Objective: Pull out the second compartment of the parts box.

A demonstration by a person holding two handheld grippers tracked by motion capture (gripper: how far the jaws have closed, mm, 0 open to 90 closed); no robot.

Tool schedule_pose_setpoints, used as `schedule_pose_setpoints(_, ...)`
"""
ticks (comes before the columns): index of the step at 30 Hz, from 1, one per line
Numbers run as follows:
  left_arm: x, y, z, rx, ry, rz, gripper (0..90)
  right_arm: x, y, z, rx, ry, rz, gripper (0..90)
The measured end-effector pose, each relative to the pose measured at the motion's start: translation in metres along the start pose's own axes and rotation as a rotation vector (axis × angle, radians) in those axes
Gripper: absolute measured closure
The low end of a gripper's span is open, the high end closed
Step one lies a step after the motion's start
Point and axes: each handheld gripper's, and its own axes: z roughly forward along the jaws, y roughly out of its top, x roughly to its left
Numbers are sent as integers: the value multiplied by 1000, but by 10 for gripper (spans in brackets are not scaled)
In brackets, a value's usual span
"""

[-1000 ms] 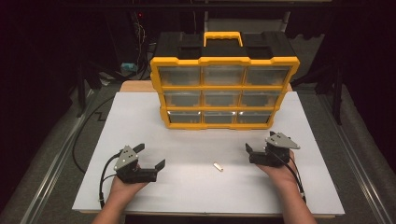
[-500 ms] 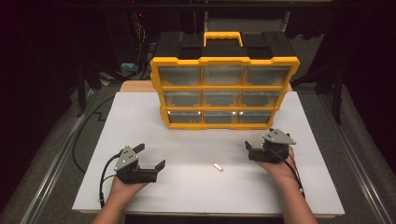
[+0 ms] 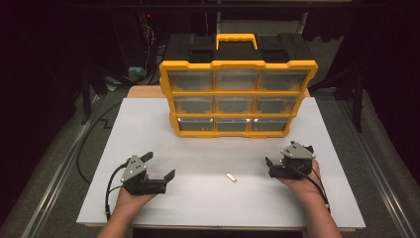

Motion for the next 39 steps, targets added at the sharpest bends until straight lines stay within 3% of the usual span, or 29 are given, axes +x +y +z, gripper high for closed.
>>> schedule_pose_setpoints(8,-1,-1,3,28,-4,16,2,2,-3,-3,30,-5,-70,1)
schedule_pose_setpoints(18,-3,-1,4,25,-14,23,1,11,0,-5,51,-23,-160,1)
schedule_pose_setpoints(25,-3,-1,4,23,-12,24,0,21,3,-6,57,-57,-257,1)
schedule_pose_setpoints(29,-3,-1,3,18,-12,22,0,25,5,-8,55,-87,-348,1)
schedule_pose_setpoints(39,-2,-1,3,14,-14,24,0,35,9,-12,53,-135,-485,1)
